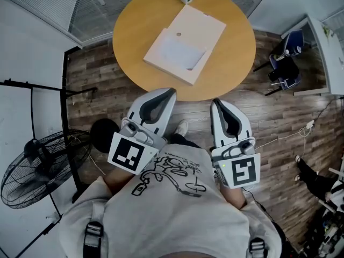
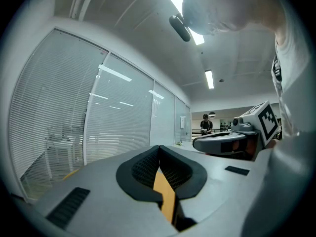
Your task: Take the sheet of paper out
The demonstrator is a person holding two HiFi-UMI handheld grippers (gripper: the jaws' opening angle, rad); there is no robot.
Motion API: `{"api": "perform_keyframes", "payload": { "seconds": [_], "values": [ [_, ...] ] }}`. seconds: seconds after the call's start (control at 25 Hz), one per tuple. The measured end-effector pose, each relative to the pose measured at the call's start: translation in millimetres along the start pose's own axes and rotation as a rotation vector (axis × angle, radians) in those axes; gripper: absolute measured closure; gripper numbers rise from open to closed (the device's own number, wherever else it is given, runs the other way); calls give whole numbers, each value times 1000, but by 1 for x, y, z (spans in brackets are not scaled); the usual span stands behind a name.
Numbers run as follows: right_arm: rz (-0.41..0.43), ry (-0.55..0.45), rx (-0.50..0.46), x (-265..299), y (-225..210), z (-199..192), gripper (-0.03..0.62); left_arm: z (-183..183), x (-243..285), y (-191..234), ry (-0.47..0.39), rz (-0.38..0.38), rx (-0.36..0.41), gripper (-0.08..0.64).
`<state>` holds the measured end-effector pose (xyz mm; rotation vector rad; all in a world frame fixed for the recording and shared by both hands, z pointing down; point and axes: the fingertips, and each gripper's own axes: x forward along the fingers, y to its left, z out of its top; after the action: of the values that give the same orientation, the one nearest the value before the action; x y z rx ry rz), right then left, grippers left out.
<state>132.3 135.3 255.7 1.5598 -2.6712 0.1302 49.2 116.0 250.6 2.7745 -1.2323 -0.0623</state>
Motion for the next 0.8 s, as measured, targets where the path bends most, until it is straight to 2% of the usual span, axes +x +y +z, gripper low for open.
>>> {"api": "perform_keyframes", "payload": {
  "seconds": [0.12, 0.28, 0.64, 0.8],
  "values": [
    [1, 2, 0, 5, -8, -1, 586, -1, 9, 2, 2, 2, 4, 538],
    [53, 5, -34, 1, -13, -4, 586, 0, 19, -2, -5, 4, 8, 538],
    [61, 3, -24, 8, -34, -6, 586, -5, 37, -4, -7, 27, 6, 538],
    [63, 34, -47, 5, -41, -13, 586, -7, 39, -5, -5, 34, 5, 538]
  ]
}}
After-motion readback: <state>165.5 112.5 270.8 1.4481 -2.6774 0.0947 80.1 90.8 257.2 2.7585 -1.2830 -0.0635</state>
